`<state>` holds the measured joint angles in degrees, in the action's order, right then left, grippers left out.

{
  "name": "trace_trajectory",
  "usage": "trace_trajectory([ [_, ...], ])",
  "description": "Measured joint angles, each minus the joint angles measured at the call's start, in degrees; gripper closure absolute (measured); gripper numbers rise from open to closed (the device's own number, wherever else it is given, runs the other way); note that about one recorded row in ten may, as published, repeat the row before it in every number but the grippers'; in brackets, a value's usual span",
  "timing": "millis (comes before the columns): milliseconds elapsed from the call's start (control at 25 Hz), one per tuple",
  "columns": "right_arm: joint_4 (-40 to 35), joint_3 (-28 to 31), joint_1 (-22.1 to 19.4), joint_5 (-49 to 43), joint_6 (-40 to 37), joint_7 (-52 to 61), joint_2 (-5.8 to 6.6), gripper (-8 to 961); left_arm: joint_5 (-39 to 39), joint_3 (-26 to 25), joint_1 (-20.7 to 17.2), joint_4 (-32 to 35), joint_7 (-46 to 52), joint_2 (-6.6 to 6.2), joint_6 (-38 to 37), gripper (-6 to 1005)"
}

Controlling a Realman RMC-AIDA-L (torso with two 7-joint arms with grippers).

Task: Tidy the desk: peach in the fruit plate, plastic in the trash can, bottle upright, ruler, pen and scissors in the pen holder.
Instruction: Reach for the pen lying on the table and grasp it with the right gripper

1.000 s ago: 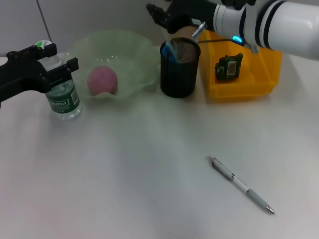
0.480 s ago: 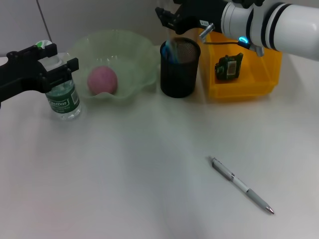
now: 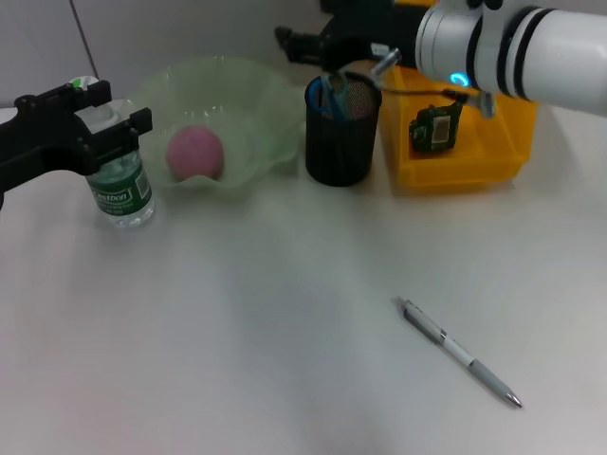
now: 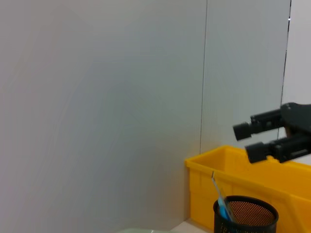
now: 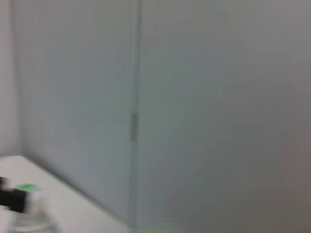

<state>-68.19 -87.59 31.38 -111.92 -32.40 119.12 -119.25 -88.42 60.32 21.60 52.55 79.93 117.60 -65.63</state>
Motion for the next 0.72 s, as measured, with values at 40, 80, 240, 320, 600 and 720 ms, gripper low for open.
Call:
trace_trajectory([
  [40,-2.02,1.66,-0.30,-1.22,-6.15,4.75,0.16,258,0.00,-0.01,-0.08,0.13,0.13,0.05,-0.02,336],
  [80,-2.02,1.66,-0.30,-1.22,-6.15,4.75,0.16,258,0.00,-0.02,-0.11,0.13,0.17,0.05,-0.02,336],
  [240,-7.62,6.29,0.22,-13.23,-21.88,22.10,0.22,258,0.00,-0.03,-0.21,0.17,-0.06,0.22,-0.02,336],
  [320,-10.24,6.46,0.32,-17.52,-26.25,28.16,0.18,258,0.00,-0.03,-0.22,0.18,-0.13,0.22,-0.02,336],
  [600,-17.20,9.16,2.22,-22.50,-41.40,37.29,0.13,258,0.00,-0.06,0.14,-0.04,-0.33,0.02,0.34,336],
  [720,-18.16,10.64,4.91,-26.23,-49.05,41.84,0.19,258,0.00,-0.12,0.28,0.05,-0.42,-0.12,0.46,336],
])
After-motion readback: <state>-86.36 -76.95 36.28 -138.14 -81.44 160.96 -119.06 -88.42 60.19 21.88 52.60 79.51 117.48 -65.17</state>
